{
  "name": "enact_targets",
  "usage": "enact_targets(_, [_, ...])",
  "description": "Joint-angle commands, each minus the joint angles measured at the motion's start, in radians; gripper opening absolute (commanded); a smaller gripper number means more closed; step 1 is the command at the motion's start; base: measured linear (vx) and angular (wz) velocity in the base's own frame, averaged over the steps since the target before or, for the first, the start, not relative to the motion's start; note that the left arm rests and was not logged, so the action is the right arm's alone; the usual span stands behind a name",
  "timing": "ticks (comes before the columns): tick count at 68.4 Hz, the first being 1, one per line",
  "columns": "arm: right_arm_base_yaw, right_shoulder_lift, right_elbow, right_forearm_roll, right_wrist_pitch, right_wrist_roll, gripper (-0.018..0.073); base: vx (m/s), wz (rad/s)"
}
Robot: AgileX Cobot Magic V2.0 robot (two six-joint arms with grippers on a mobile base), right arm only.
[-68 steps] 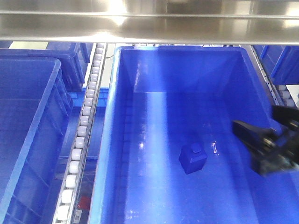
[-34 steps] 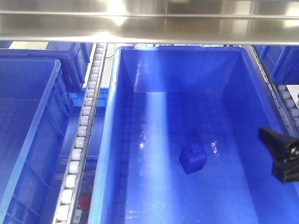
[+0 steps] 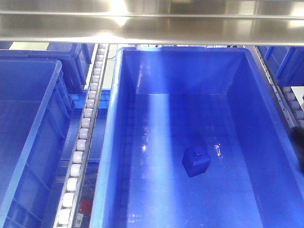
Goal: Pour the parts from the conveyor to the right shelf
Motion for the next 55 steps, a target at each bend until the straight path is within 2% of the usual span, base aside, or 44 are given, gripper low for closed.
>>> enact_targets(1, [0.001,-0.113,-0.028,0.000,-0.056,-0.015,0.0560,0.00,0.00])
enact_targets(12, [0.001,-0.297,-0.028,0.090,-0.024,-0.147,0.0560,0.00,0.00])
enact_targets(17, [0.001,-0.357,-0.017,0.175,-0.004,-0.239,0.0560,0.00,0.00])
enact_targets(27, [0.001,-0.466,0.061,0.403,0.000,-0.465,0.0560,0.00,0.00])
enact_targets(33, [0.001,-0.519,0.111,0.505,0.000,-0.555,0.0560,0.00,0.00])
enact_targets(39, [0.001,-0.559,0.144,0.532,-0.002,-0.607,0.0560,0.00,0.00])
enact_targets(55, [0.001,-0.558,0.226,0.527,-0.108,-0.607,0.0560,0.00,0.00])
